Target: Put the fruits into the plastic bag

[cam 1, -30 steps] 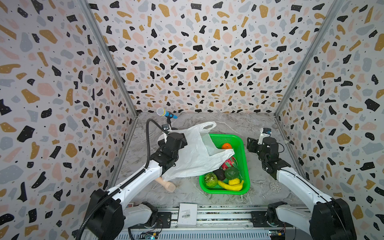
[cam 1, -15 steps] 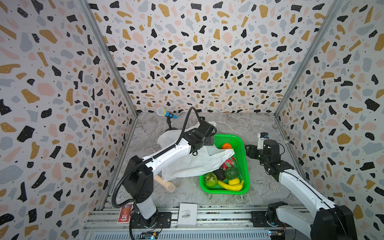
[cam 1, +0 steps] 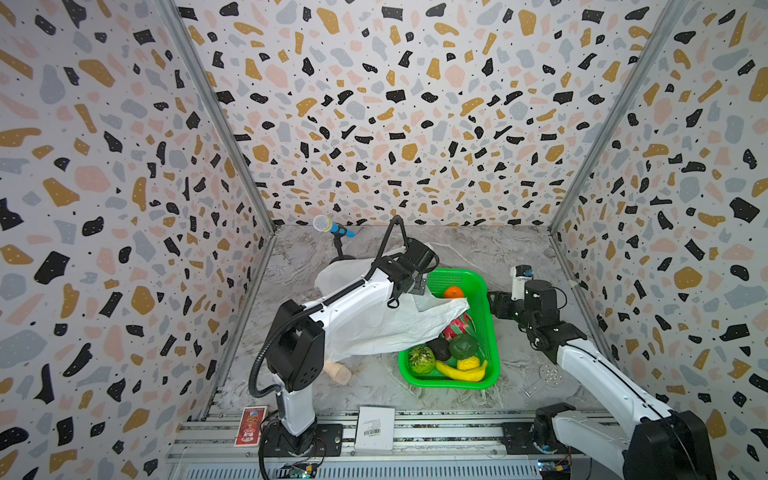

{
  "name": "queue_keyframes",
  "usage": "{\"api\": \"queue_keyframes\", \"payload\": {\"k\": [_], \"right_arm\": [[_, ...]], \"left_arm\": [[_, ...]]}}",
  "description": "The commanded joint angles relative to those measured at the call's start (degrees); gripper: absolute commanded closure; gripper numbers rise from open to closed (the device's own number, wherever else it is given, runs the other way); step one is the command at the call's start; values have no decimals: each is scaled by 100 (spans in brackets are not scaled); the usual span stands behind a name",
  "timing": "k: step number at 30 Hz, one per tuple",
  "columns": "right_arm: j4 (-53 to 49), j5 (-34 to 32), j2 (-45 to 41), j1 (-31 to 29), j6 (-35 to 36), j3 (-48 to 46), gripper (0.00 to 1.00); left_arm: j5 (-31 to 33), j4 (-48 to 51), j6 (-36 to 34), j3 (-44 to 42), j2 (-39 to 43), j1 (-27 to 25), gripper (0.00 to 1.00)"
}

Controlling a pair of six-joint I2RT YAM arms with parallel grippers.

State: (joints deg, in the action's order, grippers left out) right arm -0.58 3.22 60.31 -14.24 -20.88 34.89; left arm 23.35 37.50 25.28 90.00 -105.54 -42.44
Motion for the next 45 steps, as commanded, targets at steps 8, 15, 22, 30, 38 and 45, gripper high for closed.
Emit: {"api": "queue_keyframes", "payload": {"k": [8,15,22,30,38,45], "right_arm": [[-56,37,-142,-69,111,158,37],[-59,29,-171,-174,147,142,38],[-104,25,-177,-264,236,192,38],[-253,155,-260,-337,-5,328,39],[-404,343,-858,-633,-39,929,39],[-403,1660,-872,-727,47,1705,39]], "left_arm": [[738,135,165,53,-86,15,16],[580,-33,266,-141,-99,146,29],[268,-146,259,-255,-144,280,55],[-39,-296,-142,-240,331,280,100],[-939,-820,-1102,-891,1620,291,100],[-1439,-1094,-1372,-1305,2216,289,100]]}}
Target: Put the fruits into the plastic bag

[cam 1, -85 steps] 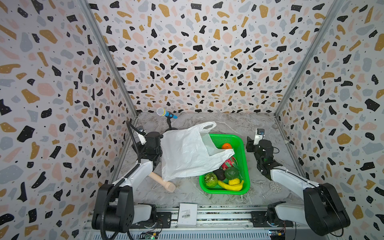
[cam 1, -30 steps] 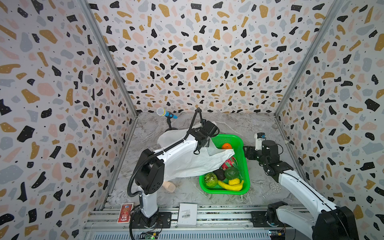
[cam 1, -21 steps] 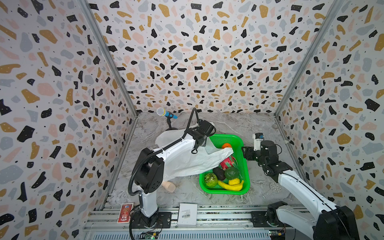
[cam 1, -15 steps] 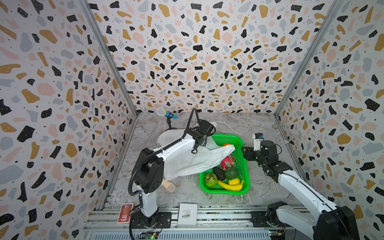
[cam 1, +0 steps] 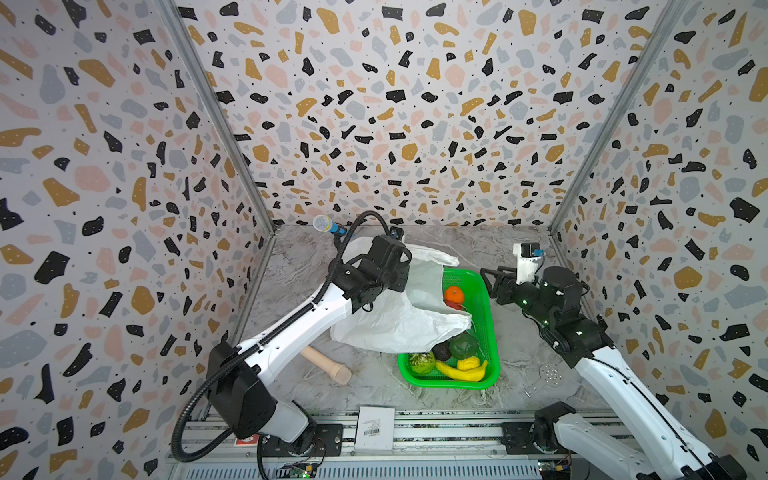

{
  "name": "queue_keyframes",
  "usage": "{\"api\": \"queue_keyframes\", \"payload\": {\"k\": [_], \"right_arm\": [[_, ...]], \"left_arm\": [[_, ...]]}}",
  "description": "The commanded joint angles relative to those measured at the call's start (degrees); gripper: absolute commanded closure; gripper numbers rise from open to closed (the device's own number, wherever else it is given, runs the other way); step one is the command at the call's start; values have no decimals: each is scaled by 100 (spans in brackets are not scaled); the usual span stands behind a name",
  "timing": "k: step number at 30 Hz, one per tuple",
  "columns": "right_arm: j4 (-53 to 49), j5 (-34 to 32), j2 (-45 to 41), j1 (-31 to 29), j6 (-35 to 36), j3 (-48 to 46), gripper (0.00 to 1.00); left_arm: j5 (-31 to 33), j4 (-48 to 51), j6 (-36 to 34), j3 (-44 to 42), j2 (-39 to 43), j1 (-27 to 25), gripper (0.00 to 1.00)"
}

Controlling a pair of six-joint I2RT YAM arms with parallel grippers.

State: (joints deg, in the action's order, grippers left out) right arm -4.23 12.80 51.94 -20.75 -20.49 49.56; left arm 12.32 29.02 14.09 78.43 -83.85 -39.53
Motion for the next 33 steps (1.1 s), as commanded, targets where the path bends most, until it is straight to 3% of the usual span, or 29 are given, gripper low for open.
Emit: {"api": "queue_keyframes", "payload": {"k": [1,4,8,15,29,33], "right_arm": [[24,912,-29,-109,-12,292,39],[-22,1321,206,-348,-142,558,39],[103,1603,519,-1173,-430,598,39],[438,1199,1075,-2292,-618,338,39],[634,991,2122,-2442,-337,513,42],[965,1194,2301,-2451,-605,439,53]], "left_arm": [[-336,-273,-227,-165,74,2,100],[-441,-340,-115,-134,71,7,100],[-600,-427,241,7,-21,100,100],[-766,-455,541,86,-152,150,100],[-889,-641,738,-209,147,152,100],[-889,-738,862,-323,192,147,100]]}}
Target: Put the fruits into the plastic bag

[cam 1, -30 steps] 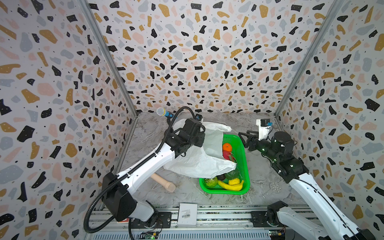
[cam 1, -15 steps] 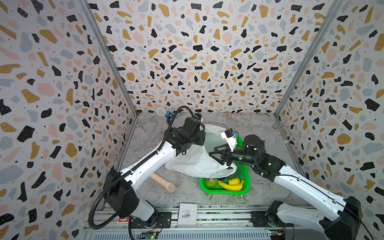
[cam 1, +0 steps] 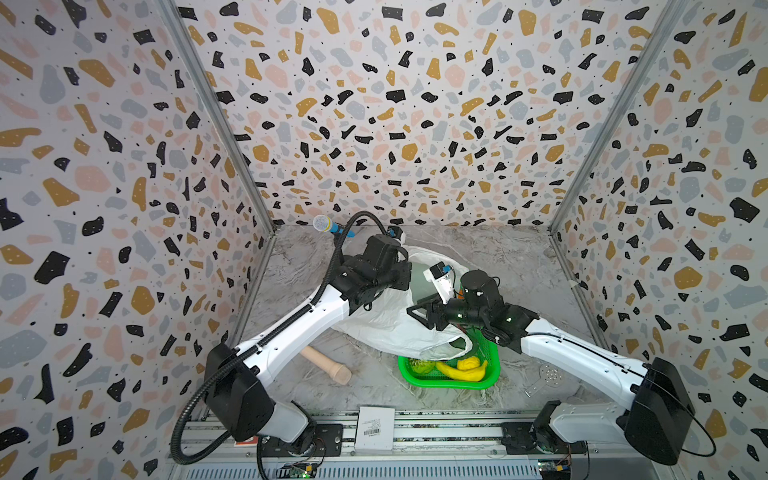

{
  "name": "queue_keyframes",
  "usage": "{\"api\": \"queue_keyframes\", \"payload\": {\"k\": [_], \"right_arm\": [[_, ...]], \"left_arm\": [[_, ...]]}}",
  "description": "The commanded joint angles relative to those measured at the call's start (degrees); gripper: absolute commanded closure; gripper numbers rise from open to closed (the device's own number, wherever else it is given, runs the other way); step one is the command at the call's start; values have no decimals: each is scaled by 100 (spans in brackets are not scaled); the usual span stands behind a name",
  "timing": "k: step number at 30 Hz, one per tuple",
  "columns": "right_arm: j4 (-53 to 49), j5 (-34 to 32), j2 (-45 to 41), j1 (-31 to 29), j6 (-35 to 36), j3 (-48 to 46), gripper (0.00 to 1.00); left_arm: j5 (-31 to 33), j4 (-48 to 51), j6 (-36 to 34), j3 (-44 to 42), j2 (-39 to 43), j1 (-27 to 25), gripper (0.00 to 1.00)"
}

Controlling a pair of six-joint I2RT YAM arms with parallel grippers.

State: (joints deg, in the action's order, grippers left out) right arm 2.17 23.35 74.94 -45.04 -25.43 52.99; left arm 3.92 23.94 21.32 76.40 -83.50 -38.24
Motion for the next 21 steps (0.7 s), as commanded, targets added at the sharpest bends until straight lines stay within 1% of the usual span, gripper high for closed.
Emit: {"api": "queue_keyframes", "payload": {"k": [1,4,5,6,7,8,9,11,15,20,21], "right_arm": [[442,160,19,-23,-199,55,61],[844,368,32,-23,-443,-87,89],[919,439,47,-23,-484,-105,96],[932,461,56,-24,-498,-105,100],[918,453,56,-23,-502,-98,100],[898,440,39,-23,-498,-99,100],[882,417,30,-23,-498,-95,100],[863,424,21,-23,-492,-96,100],[832,442,25,-18,-499,-90,100],[843,471,8,-23,-474,-89,100],[851,469,-4,-23,-472,-88,100]], "left_arm": [[-50,-266,167,-156,171,18,100],[49,-327,333,-243,194,31,100],[71,-343,399,-261,214,44,98],[59,-359,472,-283,222,76,94],[-1,-392,522,-311,246,116,86],[-125,-462,586,-340,283,163,74],[-247,-531,647,-378,340,216,66],[-419,-632,715,-392,439,288,55],[-587,-465,565,-244,613,308,38],[-978,-30,461,-246,662,302,27],[-1057,20,445,-291,661,300,26]]}}
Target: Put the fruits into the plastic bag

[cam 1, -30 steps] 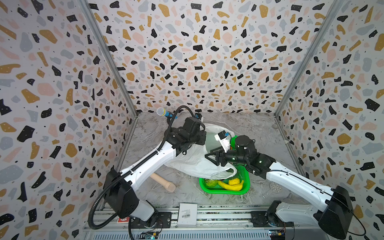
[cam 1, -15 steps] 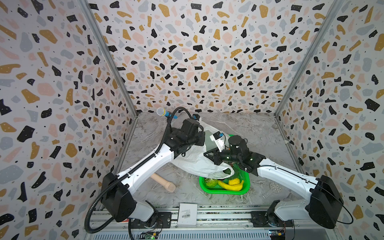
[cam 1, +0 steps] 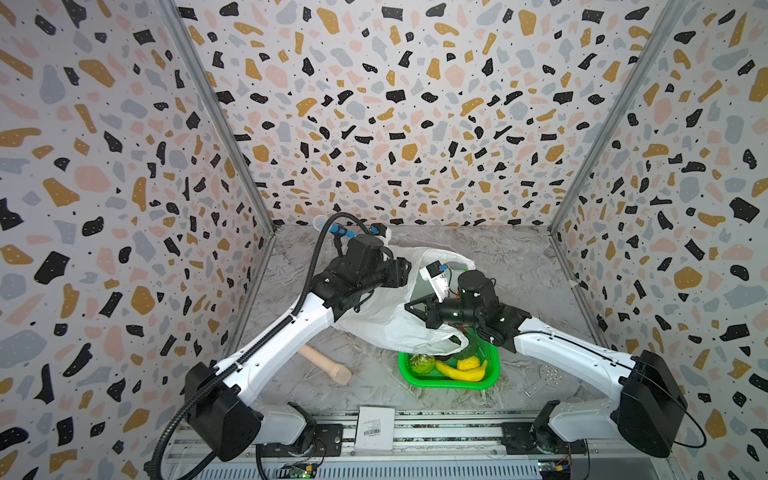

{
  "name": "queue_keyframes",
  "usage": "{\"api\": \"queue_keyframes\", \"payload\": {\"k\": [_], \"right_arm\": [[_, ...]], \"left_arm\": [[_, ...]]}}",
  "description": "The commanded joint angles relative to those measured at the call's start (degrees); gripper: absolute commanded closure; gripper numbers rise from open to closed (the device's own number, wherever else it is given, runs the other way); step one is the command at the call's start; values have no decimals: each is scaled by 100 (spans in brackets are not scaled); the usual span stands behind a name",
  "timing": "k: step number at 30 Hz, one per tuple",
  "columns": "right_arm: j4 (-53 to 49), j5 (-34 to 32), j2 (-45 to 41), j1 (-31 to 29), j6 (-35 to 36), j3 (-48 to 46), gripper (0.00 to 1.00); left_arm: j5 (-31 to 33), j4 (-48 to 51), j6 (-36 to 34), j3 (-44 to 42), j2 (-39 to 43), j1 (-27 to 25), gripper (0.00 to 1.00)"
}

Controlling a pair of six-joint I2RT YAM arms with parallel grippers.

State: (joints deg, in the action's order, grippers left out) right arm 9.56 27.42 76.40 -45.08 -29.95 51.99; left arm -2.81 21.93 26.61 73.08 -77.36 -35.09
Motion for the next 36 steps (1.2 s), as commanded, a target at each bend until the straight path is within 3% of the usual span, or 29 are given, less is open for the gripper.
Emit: {"api": "queue_keyframes", "payload": {"k": [1,10,26,36], "right_arm": [[111,66,-161,-18,-19,5,100],[168,19,-283,-18,0,-64,100],[197,6,-259,-27,-6,-57,100],[189,-205,-344,-36,51,-73,100]], "left_arm": [[-439,228,-93,-4,52,-15,25],[-923,281,-253,-1,-237,-90,22],[-296,717,-502,140,-742,-513,19],[-4,1166,-630,190,-996,-586,33]]}}
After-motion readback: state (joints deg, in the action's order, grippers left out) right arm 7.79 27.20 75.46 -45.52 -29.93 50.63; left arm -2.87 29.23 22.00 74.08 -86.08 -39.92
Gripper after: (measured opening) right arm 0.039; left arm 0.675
